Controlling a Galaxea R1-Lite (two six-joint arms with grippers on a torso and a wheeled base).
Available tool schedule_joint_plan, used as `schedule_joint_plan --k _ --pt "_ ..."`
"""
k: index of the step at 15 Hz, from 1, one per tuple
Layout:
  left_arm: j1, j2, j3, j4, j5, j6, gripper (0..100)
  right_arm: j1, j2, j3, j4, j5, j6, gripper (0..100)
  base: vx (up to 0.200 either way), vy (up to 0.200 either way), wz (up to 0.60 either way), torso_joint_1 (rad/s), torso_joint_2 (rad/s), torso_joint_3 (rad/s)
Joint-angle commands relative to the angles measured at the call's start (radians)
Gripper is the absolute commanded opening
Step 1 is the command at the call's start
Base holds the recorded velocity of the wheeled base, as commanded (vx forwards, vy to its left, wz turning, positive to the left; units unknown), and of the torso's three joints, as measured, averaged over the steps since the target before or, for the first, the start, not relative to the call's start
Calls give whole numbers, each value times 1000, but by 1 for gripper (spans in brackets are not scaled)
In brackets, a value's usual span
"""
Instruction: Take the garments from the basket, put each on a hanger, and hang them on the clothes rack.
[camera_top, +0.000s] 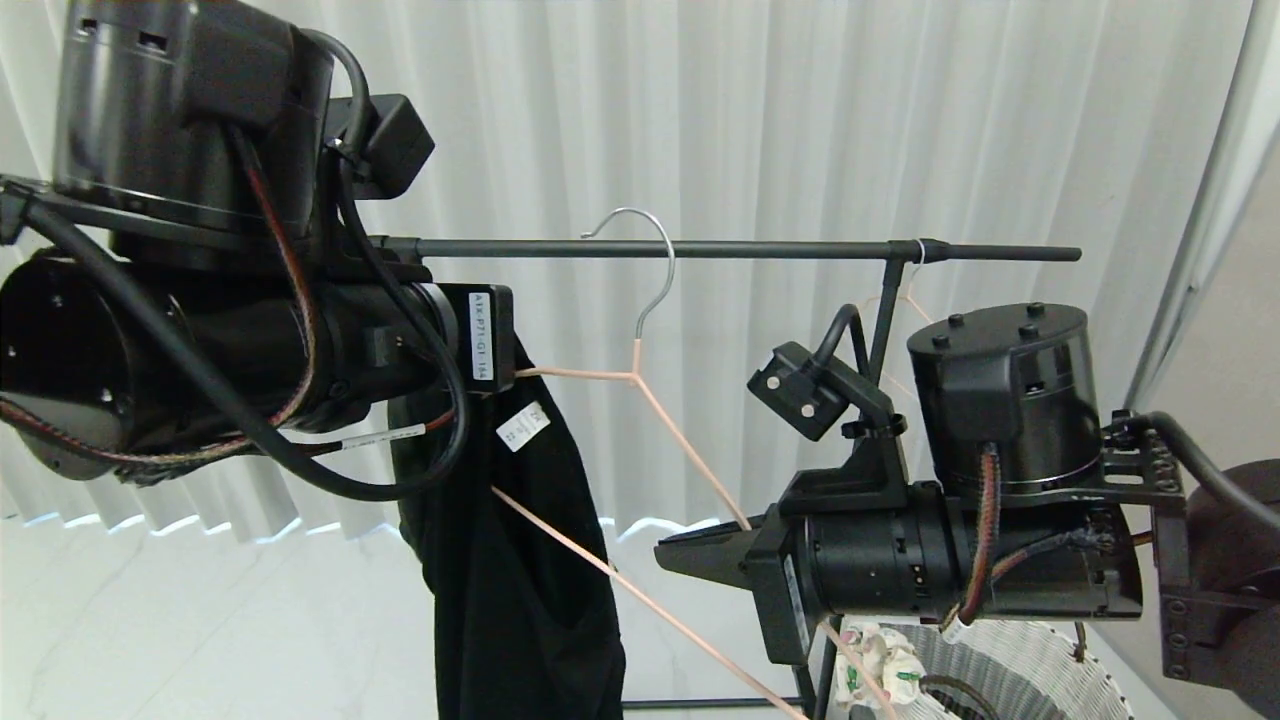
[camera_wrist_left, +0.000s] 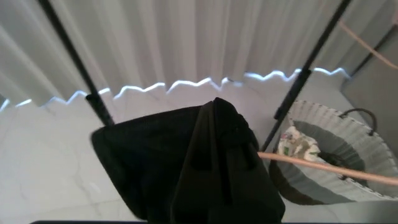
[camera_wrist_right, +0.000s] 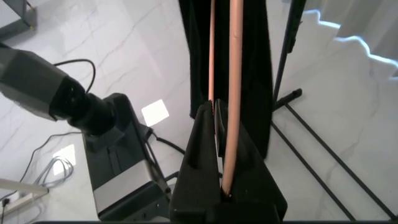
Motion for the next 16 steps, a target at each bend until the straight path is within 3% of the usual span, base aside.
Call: schedule_joint_plan --k 1,11,12,16 --pt "-48 -15 -12 1 -1 2 0 0 24 1 -18 -1 1 0 0 0 0 0 0 0" --pt "-158 -19 -21 1 -4 10 0 0 46 2 -44 -42 7 0 0 0 0 0 0 0" --pt "-158 -19 -19 1 -3 8 100 2 46 5 -55 -44 7 0 0 0 0 0 0 0" --pt "-141 -29 -7 1 19 8 100 2 46 13 -113 -114 4 0 0 0 0 0 0 0"
